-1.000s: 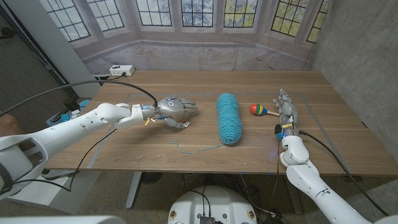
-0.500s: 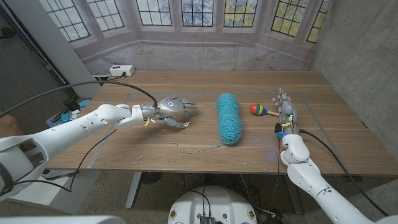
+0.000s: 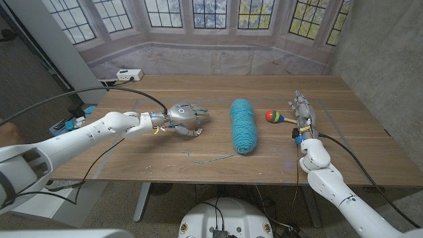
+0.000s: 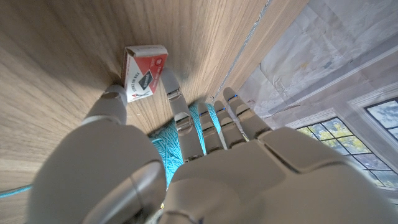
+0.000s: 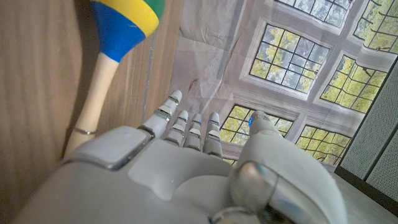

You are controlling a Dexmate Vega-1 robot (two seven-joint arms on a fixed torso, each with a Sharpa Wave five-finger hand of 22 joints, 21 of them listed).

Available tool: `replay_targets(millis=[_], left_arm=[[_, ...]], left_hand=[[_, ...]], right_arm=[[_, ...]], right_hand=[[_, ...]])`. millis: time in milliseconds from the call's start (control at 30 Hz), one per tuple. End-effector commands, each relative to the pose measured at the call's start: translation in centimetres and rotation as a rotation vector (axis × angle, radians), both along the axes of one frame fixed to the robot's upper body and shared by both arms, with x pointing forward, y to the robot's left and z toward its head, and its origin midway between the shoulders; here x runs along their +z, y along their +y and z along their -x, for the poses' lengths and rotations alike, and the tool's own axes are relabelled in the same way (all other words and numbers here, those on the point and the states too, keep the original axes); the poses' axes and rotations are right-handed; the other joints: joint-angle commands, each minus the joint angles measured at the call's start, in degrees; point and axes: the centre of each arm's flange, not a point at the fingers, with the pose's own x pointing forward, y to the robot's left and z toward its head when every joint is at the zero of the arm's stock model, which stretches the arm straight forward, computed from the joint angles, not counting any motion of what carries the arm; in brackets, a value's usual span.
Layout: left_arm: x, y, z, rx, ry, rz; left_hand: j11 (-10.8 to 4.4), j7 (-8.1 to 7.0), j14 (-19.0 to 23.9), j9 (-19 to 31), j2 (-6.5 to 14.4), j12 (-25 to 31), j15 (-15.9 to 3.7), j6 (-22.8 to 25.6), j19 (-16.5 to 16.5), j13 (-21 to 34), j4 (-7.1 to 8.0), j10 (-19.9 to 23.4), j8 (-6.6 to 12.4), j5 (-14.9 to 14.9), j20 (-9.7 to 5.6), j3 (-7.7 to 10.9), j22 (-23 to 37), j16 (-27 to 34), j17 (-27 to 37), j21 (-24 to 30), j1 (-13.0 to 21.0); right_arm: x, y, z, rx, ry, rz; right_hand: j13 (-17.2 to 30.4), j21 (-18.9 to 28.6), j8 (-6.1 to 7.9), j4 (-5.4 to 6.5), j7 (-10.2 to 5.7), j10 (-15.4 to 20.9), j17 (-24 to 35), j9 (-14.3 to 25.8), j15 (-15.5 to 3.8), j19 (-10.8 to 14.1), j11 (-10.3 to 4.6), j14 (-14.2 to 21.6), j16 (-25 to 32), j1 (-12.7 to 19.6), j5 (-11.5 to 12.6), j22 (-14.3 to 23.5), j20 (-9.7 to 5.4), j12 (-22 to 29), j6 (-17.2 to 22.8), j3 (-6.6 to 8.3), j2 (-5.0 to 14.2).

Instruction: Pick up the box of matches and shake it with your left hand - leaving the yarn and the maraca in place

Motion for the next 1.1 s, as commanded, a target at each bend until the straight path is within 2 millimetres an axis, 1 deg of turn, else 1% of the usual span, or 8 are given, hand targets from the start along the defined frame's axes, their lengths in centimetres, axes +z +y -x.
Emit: replay_targets(millis=[33, 233, 333, 667, 767, 1033, 1100], left_arm=[[-0.4, -0.1, -0.2, -0.004, 0.008, -0.001], [-0.2, -0.2, -0.3, -0.009, 0.001, 0.0], [-0.1, -0.3, -0.3, -0.011, -0.002, 0.002], [0.2, -0.5, -0.2, -0.016, -0.009, 0.009], [0.3, -0.6, 0.0, -0.017, -0.013, 0.012], [0.7, -0.7, 0.3, -0.022, -0.026, 0.023], [0.8, -0.7, 0.4, -0.022, -0.028, 0.025]], left_hand=[[-0.06, -0.02, 0.6, 0.5, 10.9, -0.1, 0.01, 0.6, 0.6, 0.2, -0.56, 0.5, 0.61, 0.1, 0.09, -0.81, 0.2, 0.4, 0.1, 0.2, 12.0], [0.01, 0.01, 0.7, 1.1, 10.9, -0.1, 0.0, 0.6, 0.7, 0.3, -0.59, 0.6, 1.13, 0.1, 0.13, -0.88, 0.2, 0.4, 0.1, 0.2, 12.3], [-0.27, -0.13, 0.8, 1.4, 10.9, -0.2, -0.14, 0.6, 0.7, 0.3, -0.64, 0.7, 1.46, 0.1, 0.12, -0.95, 0.2, 0.4, 0.1, 0.2, 12.4], [-0.33, -0.13, 1.0, 2.3, 10.9, -0.3, -0.17, 0.5, 0.8, 0.3, -0.62, 0.8, 2.33, 0.1, 0.12, -1.05, 0.2, 0.3, 0.1, 0.2, 12.6], [-0.13, -0.06, 1.0, 2.6, 11.0, -0.3, -0.12, 0.4, 0.8, 0.3, -0.55, 0.9, 2.58, 0.2, 0.18, -1.08, 0.2, 0.3, 0.2, 0.2, 12.6], [-0.51, -0.28, 1.2, 3.5, 11.0, -0.4, -0.23, 0.6, 1.0, 0.4, -0.57, 1.3, 3.48, 0.2, 0.09, -1.2, 0.2, 0.3, 0.2, 0.2, 12.8], [-0.4, -0.24, 1.2, 3.7, 11.0, -0.4, -0.29, 0.5, 1.0, 0.4, -0.63, 1.4, 3.68, 0.2, 0.08, -1.2, 0.2, 0.3, 0.1, 0.2, 12.9]], right_arm=[[1.2, 0.2, -0.2, 0.008, 0.009, 0.032], [1.6, 0.4, -0.4, 0.013, 0.009, 0.037], [1.6, 0.5, -0.5, 0.015, 0.009, 0.036], [1.3, 0.5, -0.4, 0.017, 0.009, 0.031], [1.2, 0.5, -0.3, 0.018, 0.008, 0.029], [1.0, 0.4, -0.1, 0.02, 0.006, 0.027], [0.9, 0.4, -0.1, 0.02, 0.005, 0.028]], right_hand=[[0.3, 0.1, 0.19, 0.04, 0.03, 0.3, 0.2, 0.1, -1.29, 0.4, 0.04, 0.5, 0.1, 0.1, -0.2, 0.1, -4.13, 0.2, 0.6, 0.31, 0.67], [0.3, 0.1, 0.22, 0.0, 0.05, 0.4, 0.2, 0.1, -1.27, 0.4, 0.02, 0.5, 0.1, 0.2, -0.2, 0.1, -4.12, 0.2, 0.7, 0.36, 0.67], [0.3, 0.1, 0.22, -0.01, 0.03, 0.4, 0.2, 0.1, -1.19, 0.4, 0.01, 0.6, 0.1, 0.2, -0.2, 0.1, -4.15, 0.2, 0.7, 0.38, 0.68], [0.3, 0.1, 0.23, -0.06, 0.05, 0.4, 0.2, 0.1, -1.24, 0.5, 0.0, 0.6, 0.1, 0.2, -0.2, 0.1, -4.14, 0.2, 0.8, 0.49, 0.72], [0.3, 0.1, 0.23, -0.07, 0.07, 0.5, 0.2, 0.1, -1.21, 0.5, -0.02, 0.6, 0.1, 0.2, -0.2, 0.1, -4.17, 0.2, 0.8, 0.51, 0.71], [0.3, 0.1, 0.23, -0.1, 0.07, 0.5, 0.2, 0.1, -1.26, 0.5, 0.04, 0.6, 0.1, 0.3, -0.2, 0.1, -4.15, 0.2, 0.8, 0.59, 0.74], [0.3, 0.1, 0.23, -0.1, 0.1, 0.5, 0.2, 0.1, -1.22, 0.5, 0.05, 0.7, 0.2, 0.3, -0.2, 0.1, -4.16, 0.2, 0.8, 0.6, 0.74]])
